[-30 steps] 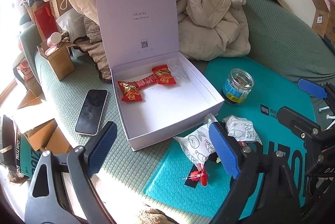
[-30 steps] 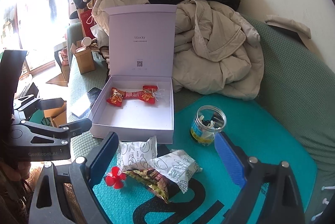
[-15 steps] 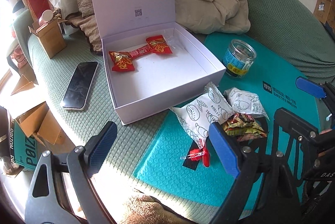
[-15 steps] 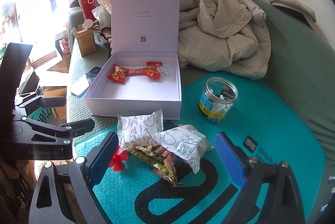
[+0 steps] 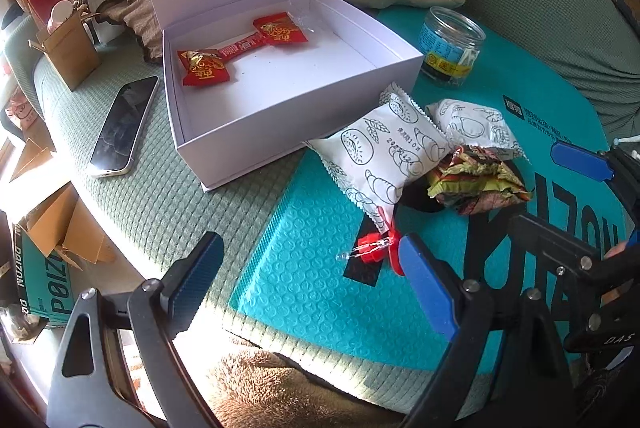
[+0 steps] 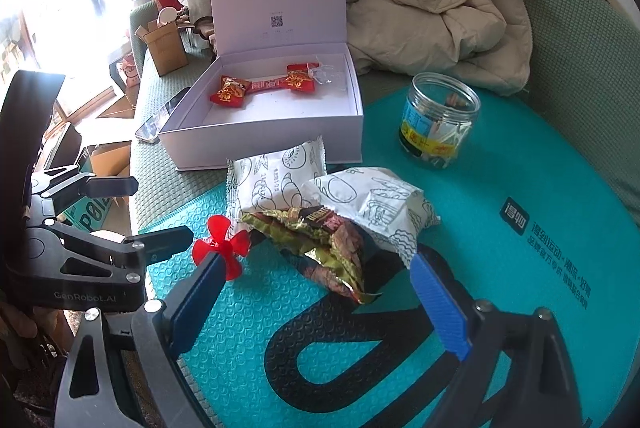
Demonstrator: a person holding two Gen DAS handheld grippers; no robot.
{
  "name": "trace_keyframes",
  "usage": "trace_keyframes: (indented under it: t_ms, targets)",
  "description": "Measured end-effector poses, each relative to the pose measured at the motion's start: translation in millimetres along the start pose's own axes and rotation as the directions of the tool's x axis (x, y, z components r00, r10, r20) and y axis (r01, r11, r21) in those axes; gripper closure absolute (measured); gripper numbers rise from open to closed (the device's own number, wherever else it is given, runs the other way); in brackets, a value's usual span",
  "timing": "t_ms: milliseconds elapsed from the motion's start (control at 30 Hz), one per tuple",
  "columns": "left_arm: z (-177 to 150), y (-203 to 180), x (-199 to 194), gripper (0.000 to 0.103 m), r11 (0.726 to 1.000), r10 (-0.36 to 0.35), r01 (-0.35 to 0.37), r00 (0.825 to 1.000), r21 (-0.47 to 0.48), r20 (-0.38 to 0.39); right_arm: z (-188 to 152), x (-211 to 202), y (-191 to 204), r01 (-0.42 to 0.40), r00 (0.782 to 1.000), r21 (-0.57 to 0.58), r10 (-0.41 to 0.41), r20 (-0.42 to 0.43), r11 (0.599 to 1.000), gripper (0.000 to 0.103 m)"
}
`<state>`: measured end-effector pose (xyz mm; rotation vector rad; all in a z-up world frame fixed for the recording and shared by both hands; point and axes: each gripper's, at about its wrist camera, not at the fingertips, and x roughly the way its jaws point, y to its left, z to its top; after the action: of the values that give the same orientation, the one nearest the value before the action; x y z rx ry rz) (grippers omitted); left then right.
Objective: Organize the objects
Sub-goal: 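Move the left gripper to the red fan toy while the right gripper approaches the green-gold snack bag, then grasp the green-gold snack bag with the right gripper while the left gripper grasps the red fan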
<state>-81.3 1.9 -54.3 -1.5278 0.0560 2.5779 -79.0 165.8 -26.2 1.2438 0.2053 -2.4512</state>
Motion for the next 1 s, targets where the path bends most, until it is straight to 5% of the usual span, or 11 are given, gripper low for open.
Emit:
trace_keyframes:
  t_ms: [667,1000]
  targets:
    - [-8.3,9.1,36.0,0.014,0.995,-0.102,0.1,0.989,-0.028,-0.105,-0.4,49.0,-7.8,-0.015,1.0,0.025,0.015,-0.024,1.0,0.011]
    - [-10.3,11.4,45.8,0.014,0.992,-0.123,0.12,0.986,-0.037,-0.112,-8.1,51.8,-10.8,-0.038,0.998,0.061,0.041,-0.048,0.997,0.043]
